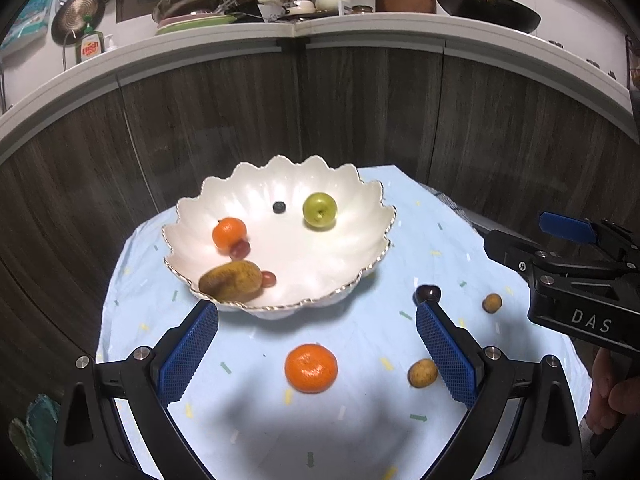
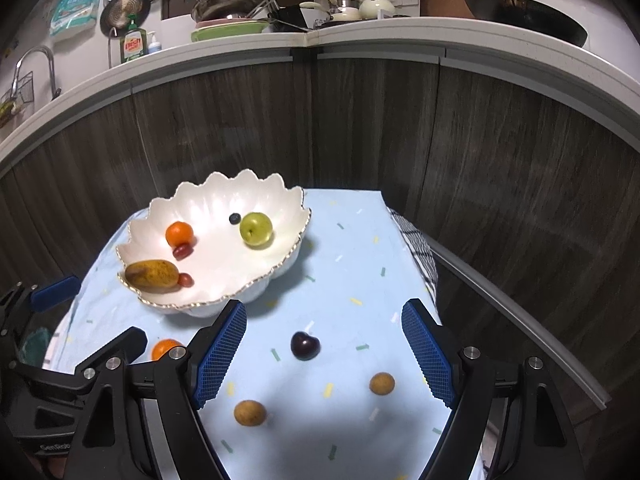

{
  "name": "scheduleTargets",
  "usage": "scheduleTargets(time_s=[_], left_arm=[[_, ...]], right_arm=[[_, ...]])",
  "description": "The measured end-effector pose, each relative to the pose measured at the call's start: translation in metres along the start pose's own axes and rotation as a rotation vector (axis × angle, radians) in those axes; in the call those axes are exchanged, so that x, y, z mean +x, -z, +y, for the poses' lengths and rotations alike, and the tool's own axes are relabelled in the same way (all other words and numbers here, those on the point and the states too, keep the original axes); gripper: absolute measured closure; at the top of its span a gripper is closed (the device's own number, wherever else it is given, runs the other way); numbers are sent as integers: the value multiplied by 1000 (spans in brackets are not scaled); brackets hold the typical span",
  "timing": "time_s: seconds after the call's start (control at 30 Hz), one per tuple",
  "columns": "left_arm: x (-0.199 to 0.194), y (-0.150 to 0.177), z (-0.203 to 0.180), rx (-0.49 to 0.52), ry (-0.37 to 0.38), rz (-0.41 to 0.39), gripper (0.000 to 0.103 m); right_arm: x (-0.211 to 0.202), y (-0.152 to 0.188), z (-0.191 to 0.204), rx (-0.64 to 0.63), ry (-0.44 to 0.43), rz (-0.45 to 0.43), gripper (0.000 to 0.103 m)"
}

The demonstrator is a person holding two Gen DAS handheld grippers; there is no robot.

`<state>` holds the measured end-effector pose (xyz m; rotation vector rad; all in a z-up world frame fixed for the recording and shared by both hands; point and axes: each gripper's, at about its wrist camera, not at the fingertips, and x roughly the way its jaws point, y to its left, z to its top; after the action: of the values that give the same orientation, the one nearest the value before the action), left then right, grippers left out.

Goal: Organize fruits
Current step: 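Withdraw both tools from the bowl toward the remaining mandarin and plum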

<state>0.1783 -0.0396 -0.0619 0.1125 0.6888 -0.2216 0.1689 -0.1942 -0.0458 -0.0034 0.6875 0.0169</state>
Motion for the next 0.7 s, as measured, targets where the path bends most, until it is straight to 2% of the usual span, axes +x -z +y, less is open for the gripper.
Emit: scheduleTargets(time_s=[0.4, 0.7], left_arm=[[13, 14, -5, 6, -8, 21, 2], [31, 26, -5, 9, -5, 57, 8]], right_arm=[[15, 17, -4, 2, 7, 41, 22], [33, 31, -4, -5, 6, 80, 22]])
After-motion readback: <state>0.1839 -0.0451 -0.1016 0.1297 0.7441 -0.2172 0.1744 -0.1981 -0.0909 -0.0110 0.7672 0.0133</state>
